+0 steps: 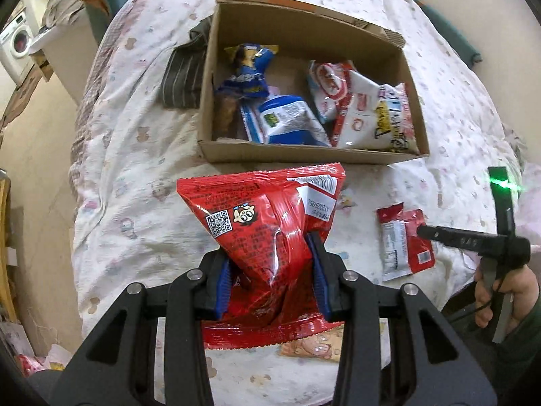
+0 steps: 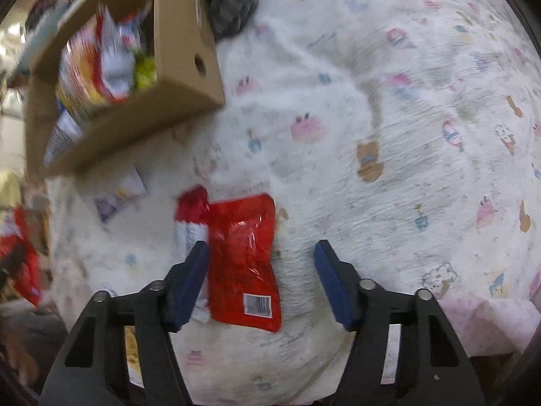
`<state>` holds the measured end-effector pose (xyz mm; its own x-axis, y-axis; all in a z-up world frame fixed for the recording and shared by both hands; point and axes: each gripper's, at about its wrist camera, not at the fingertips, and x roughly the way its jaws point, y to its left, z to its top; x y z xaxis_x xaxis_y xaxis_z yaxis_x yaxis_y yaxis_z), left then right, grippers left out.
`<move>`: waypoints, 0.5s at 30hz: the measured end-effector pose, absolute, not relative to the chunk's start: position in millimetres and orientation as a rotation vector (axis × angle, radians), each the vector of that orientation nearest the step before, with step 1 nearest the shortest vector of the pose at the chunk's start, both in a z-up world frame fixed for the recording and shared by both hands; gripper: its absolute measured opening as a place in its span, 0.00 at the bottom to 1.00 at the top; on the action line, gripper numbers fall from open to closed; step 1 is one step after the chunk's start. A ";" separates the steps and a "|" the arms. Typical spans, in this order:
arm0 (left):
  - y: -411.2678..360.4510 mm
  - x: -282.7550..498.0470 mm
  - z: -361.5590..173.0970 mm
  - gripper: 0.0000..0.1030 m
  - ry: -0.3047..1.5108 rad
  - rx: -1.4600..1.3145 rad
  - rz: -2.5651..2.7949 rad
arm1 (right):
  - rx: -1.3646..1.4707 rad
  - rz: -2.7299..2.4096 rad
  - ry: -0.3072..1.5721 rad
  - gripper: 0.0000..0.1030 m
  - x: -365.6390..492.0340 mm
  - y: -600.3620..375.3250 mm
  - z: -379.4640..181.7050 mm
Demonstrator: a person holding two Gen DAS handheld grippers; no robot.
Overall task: Organize snacks
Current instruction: 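Lift the red bag with the left gripper while the right gripper reaches for the red sachet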
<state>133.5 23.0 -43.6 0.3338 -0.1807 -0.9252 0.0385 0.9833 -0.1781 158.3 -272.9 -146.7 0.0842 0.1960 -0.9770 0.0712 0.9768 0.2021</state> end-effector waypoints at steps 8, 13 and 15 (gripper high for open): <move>29.9 134.8 -49.7 0.35 1.216 -0.181 -0.147 | 0.031 0.097 1.521 0.78 161.4 -234.0 -167.3; 30.2 133.5 -50.4 0.35 1.215 -0.195 -0.148 | -0.132 0.110 1.511 0.87 154.6 -209.8 -177.9; 30.5 133.1 -51.0 0.35 1.213 -0.192 -0.147 | -0.148 0.119 1.504 0.81 153.4 -209.0 -178.2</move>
<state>133.1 30.5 -51.0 0.3442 -0.2146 -0.9140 0.0094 0.9743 -0.2252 153.4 -209.0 -178.2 0.0634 -0.0133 -0.9979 -0.1700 0.9851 -0.0240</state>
